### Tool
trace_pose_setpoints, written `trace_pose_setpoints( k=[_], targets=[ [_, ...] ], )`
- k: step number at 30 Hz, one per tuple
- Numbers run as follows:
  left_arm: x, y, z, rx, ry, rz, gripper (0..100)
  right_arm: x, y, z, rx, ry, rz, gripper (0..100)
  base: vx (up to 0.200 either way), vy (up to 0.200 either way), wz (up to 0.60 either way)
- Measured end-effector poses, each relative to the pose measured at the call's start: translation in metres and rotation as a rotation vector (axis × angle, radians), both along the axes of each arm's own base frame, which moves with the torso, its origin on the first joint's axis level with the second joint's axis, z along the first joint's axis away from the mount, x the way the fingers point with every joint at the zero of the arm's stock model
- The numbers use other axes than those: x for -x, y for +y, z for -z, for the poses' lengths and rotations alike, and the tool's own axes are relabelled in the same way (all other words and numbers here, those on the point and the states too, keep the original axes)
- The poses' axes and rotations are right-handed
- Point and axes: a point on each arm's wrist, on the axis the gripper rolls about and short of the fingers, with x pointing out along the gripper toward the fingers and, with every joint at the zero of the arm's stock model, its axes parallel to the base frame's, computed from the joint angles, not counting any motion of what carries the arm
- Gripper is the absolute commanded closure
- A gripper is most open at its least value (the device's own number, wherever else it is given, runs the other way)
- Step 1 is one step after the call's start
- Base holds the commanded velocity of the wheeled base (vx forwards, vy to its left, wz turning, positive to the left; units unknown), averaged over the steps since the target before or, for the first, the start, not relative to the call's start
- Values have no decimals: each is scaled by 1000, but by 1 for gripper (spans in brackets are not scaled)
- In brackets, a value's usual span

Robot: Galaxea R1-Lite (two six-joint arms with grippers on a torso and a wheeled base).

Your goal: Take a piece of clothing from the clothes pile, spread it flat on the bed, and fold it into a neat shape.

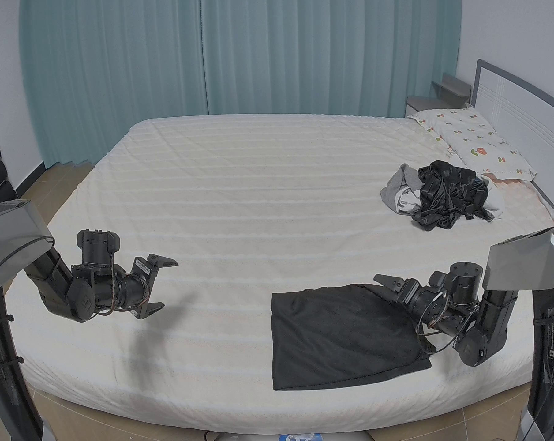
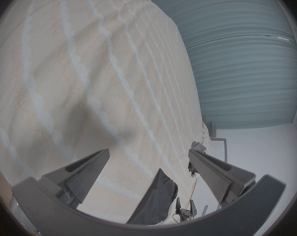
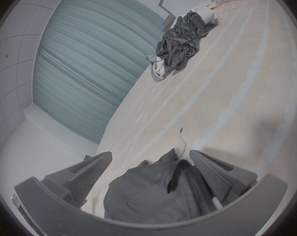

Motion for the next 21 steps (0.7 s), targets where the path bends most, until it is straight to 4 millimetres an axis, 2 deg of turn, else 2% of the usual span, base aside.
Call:
trace_pose_setpoints(
  k=[5,9,16,21],
  targets=[
    [0,-2,1,-10,0,-5,0,-4,7,13,7,15,-14,0,0,0,0],
    [0,-4,2,-24,3,-14,0,-16,8,22,14,0,18,0,0,0,0],
    [-1,-6,3,-32,3,-12,0,-43,-8,28,9,-53,172,0,0,0,0],
    [-1,-7,4,-32,3,-11,0,-52,-18,28,-23,-67,236,0,0,0,0]
  ],
)
